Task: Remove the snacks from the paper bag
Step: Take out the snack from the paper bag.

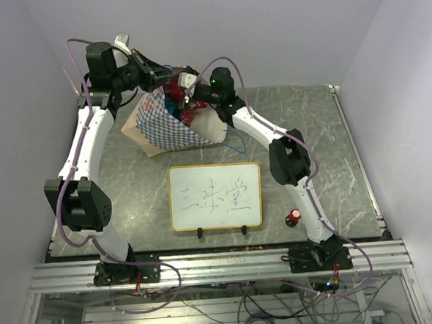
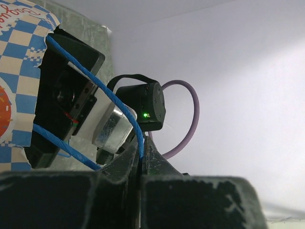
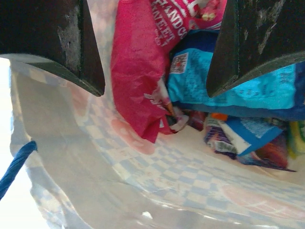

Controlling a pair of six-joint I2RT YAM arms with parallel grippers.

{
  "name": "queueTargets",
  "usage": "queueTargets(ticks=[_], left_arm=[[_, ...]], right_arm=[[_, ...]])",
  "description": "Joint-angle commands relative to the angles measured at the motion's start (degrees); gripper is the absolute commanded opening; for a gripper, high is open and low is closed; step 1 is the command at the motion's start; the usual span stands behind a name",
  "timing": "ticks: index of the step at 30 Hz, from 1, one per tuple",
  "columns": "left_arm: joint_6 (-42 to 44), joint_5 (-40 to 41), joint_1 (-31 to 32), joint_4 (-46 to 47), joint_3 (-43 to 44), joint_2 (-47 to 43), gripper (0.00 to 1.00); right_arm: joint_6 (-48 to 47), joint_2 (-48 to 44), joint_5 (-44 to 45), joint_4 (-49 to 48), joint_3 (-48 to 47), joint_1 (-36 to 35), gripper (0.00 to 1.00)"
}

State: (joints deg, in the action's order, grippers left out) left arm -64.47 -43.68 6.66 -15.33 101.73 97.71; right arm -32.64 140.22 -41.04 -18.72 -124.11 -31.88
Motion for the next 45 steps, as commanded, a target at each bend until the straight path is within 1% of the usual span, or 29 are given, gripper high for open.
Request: queueTargets(ticks=[1,5,10,13,16,19,21,24,25,26,27,30,34,36,41,45], left_arm=[[-0.2,-3.4,1.0,0.9,1.8,-0.4,0.07],[0.2,-3.3,2.0,0.3,1.7,-0.6,0.07],[0.3,-2.7,3.6,-0.5,1.8,-0.9,0.07],[0.7,-2.1,4.5,-1.2,2.1,-1.1,0.07],[0.7,-1.5,4.8,-1.5,1.6,-1.7,0.07],[-0.6,-0.8,4.7,0.1,0.0,-2.8,0.07],[-1.0,-0.2,4.6,0.4,-1.0,-3.7,0.07],[0.7,0.9,3.9,-2.6,-0.3,-4.0,0.07],[0.9,1.1,3.6,-3.0,0.2,-4.1,0.07],[1.1,1.3,3.4,-3.2,0.6,-4.2,0.07],[1.1,1.6,3.2,-3.2,0.8,-4.3,0.07],[0.9,1.5,2.6,-3.1,1.3,-4.4,0.07],[1.5,2.1,1.5,-4.3,1.4,-5.0,0.07],[1.6,2.2,1.0,-4.6,0.4,-5.5,0.07],[1.8,3.3,-0.3,-6.8,-1.6,-6.7,0.07],[1.1,3.8,-0.7,-5.4,-3.5,-7.4,0.07]], right_arm=[[-2.8,3.1,4.1,-4.3,-4.1,-0.3,0.88],[-2.3,4.8,5.7,-6.9,-5.0,-0.6,0.84],[-2.5,7.6,6.8,-8.3,-7.7,-1.1,0.77],[-3.6,8.6,7.4,-8.2,-8.6,-1.6,0.71],[-3.4,8.4,7.8,-8.6,-7.5,-1.6,0.62],[-3.2,7.7,8.9,-9.1,-5.8,-1.6,0.49],[-2.8,7.1,9.5,-8.8,-5.2,-1.6,0.42],[-1.1,4.8,8.8,-9.2,-2.9,-1.3,0.28],[-0.5,4.2,8.4,-9.6,-1.7,-1.2,0.19],[0.0,3.7,8.3,-9.9,-1.2,-1.1,0.11],[0.5,3.3,8.4,-10.0,-0.8,-1.0,0.01],[1.9,0.3,9.5,-10.8,2.6,-1.1,0.0],[5.1,-6.1,10.9,-14.7,11.9,-1.1,0.0],[6.1,-9.1,12.5,-15.0,15.4,-1.1,0.0],[7.4,-15.5,15.0,-11.9,19.2,-1.1,0.0],[9.6,-21.0,16.1,-8.9,23.0,-1.1,0.0]])
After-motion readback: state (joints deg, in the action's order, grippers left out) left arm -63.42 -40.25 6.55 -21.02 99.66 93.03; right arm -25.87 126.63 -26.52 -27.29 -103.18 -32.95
